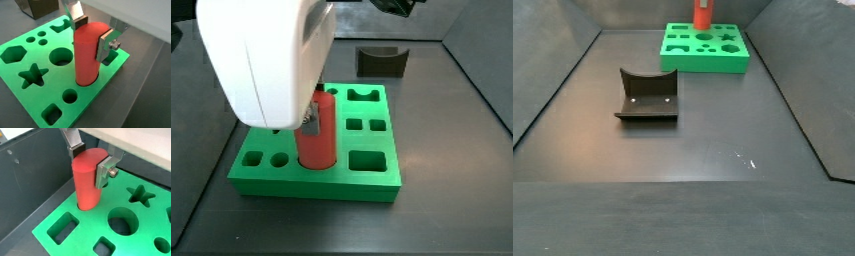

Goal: Insert the oval object.

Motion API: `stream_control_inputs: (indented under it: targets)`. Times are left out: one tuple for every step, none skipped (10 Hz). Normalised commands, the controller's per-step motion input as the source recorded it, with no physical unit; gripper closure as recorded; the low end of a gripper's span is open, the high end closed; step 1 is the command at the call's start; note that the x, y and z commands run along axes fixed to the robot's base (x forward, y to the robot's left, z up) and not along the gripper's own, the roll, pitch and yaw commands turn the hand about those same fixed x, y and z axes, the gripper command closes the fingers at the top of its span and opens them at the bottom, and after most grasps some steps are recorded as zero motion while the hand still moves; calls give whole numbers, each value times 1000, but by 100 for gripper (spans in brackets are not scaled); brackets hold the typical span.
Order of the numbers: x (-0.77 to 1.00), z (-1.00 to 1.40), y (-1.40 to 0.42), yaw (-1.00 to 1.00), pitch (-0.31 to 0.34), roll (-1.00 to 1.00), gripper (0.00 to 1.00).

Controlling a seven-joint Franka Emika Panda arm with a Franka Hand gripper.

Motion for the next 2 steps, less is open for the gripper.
stream_control_inputs:
  targets:
    - [0, 0, 17, 0, -11, -31, 100]
    - [0, 0, 0, 0, 0, 0, 100]
